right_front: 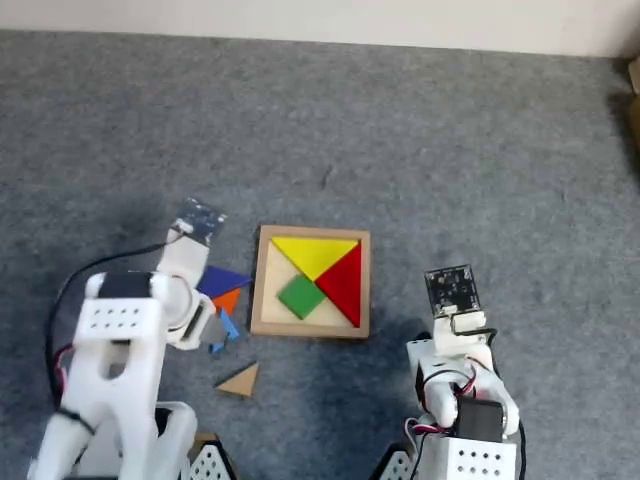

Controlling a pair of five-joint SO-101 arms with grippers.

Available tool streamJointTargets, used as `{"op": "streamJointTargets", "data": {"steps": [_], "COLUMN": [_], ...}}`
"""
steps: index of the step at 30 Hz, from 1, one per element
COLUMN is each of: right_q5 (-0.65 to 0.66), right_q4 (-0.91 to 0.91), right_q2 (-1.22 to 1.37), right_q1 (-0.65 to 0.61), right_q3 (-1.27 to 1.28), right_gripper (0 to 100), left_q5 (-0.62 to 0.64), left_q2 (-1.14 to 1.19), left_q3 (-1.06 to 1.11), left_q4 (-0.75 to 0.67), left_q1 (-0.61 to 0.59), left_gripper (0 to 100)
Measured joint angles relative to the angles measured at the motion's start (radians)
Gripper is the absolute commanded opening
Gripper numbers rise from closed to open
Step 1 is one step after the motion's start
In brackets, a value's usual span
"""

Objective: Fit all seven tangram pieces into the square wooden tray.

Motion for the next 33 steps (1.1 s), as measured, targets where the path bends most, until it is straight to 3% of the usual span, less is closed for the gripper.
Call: {"op": "streamJointTargets", "data": {"steps": [11,16,29,33], "right_q5": [0.000,0.000,0.000,0.000], "right_q4": [0.000,0.000,0.000,0.000], "right_q2": [0.000,0.000,0.000,0.000], "right_q1": [0.000,0.000,0.000,0.000], "right_q3": [0.000,0.000,0.000,0.000], "right_gripper": [4.8,4.8,4.8,4.8], "left_q5": [0.144,0.146,0.143,0.143], "left_q2": [0.218,0.299,0.370,0.370], "left_q3": [-0.005,-0.037,-0.075,-0.075], "left_q4": [-0.084,-0.115,-0.120,-0.120], "left_q1": [0.075,0.077,0.169,0.173], "left_gripper": [29,21,20,14]}}
